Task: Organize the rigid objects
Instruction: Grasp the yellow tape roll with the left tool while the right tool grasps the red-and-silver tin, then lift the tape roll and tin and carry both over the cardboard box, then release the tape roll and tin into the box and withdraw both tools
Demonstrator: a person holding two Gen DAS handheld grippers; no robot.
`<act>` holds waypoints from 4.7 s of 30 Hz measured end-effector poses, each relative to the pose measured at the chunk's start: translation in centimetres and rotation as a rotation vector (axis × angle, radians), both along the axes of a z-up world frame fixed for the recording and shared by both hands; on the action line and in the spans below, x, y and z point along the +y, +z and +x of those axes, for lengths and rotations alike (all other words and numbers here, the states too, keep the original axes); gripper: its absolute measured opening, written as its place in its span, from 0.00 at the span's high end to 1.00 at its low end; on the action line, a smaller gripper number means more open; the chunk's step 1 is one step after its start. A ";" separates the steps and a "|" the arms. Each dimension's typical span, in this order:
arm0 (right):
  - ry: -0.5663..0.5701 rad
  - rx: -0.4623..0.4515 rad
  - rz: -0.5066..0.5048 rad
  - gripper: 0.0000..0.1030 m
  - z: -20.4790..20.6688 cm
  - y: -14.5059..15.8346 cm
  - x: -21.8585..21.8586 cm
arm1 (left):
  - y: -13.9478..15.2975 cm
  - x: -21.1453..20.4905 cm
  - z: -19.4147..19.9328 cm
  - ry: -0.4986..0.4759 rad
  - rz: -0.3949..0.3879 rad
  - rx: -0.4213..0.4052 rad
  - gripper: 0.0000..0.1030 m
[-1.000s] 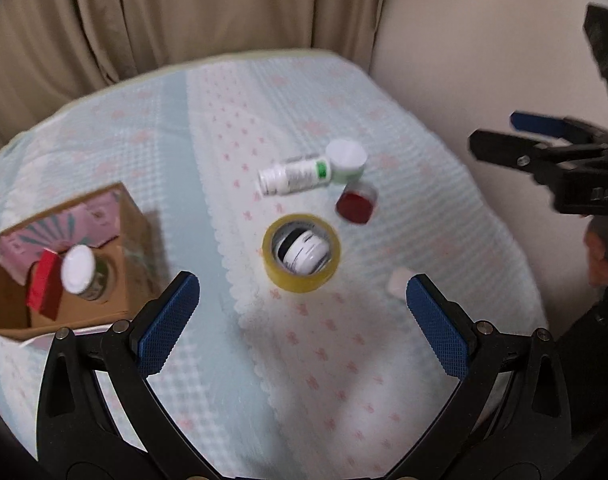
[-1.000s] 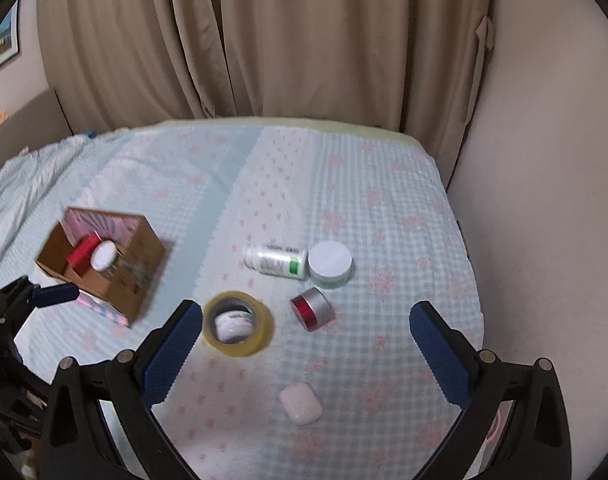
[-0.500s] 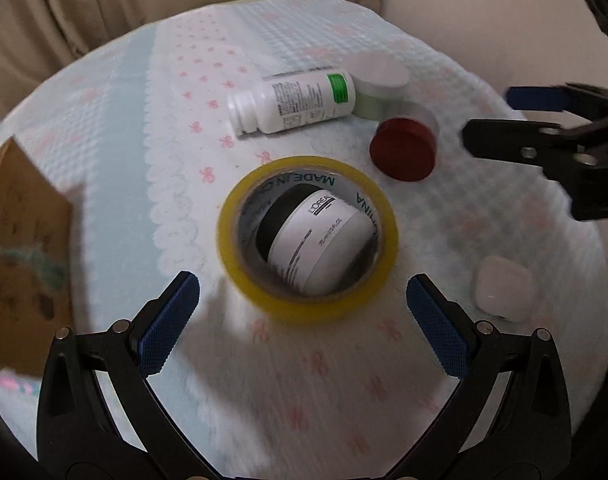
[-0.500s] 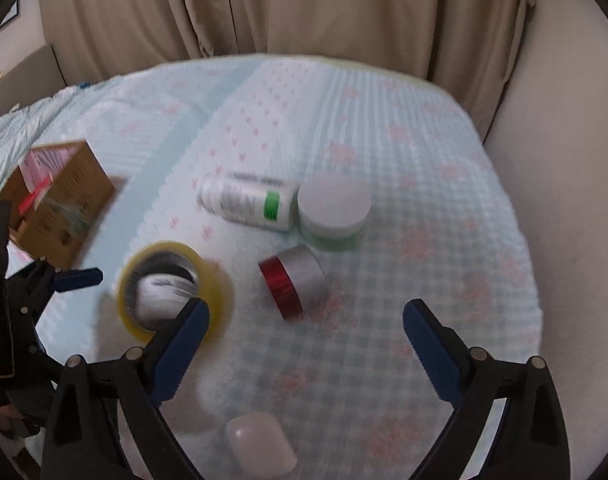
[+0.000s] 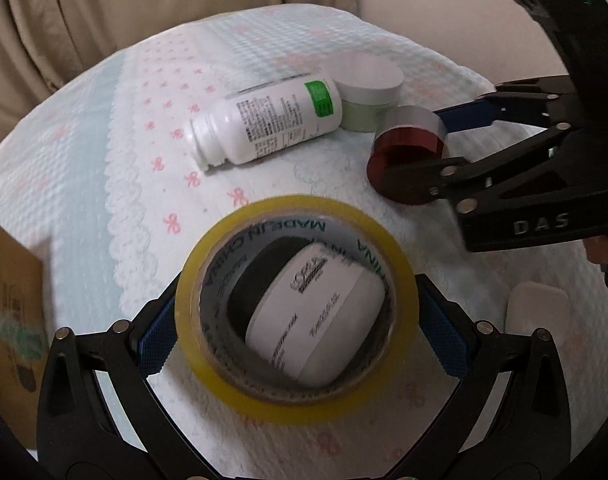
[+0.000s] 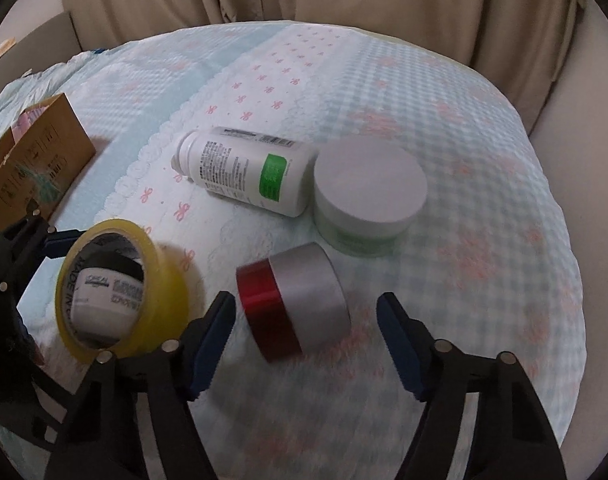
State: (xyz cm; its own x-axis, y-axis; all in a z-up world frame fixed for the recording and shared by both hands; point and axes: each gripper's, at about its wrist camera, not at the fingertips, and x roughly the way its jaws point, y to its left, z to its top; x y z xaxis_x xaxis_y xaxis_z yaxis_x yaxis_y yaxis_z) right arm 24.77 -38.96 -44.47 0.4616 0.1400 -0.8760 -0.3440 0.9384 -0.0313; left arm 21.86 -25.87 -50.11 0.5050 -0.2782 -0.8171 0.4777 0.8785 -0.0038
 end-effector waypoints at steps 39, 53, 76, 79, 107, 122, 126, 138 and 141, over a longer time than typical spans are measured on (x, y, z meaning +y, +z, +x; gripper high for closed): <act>-0.201 -0.060 0.060 0.60 -2.1 13.3 0.6 | 15.0 3.9 -1.2 0.138 -0.108 -0.040 0.06; -0.173 -0.230 0.092 0.60 -8.4 31.8 5.0 | 33.3 11.2 -6.5 0.320 -0.134 -0.146 0.06; -0.119 -0.154 0.187 0.60 -9.0 33.5 24.9 | 34.4 36.4 -7.6 0.406 -0.084 -0.063 0.06; -0.156 -0.103 0.200 0.60 -8.2 32.0 27.8 | 33.2 39.1 -6.3 0.365 -0.086 -0.026 0.06; -0.237 0.238 0.061 0.60 -1.4 9.6 36.3 | 11.8 42.2 3.9 0.170 0.116 0.233 0.06; -0.324 0.320 0.109 0.60 0.6 4.8 34.9 | 7.5 39.9 4.1 0.055 0.147 0.271 0.06; -0.358 0.313 0.165 0.37 0.9 4.7 34.4 | 7.7 39.6 3.8 0.022 0.148 0.257 0.00; -0.323 0.255 0.199 0.00 -0.1 5.3 35.2 | 8.8 42.0 2.5 0.075 0.136 0.284 0.00; -0.324 0.240 0.204 0.00 -0.3 5.7 35.5 | 9.0 42.3 2.2 0.098 0.121 0.288 0.00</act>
State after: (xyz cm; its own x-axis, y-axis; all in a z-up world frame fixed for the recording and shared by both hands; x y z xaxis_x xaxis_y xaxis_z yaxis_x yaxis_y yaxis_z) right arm 24.50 -3.43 -38.78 0.2970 0.2024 -0.9332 -0.0064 0.9777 0.2100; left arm 24.02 16.42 -41.09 0.2679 -0.1318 -0.9544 0.3853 0.9226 -0.0192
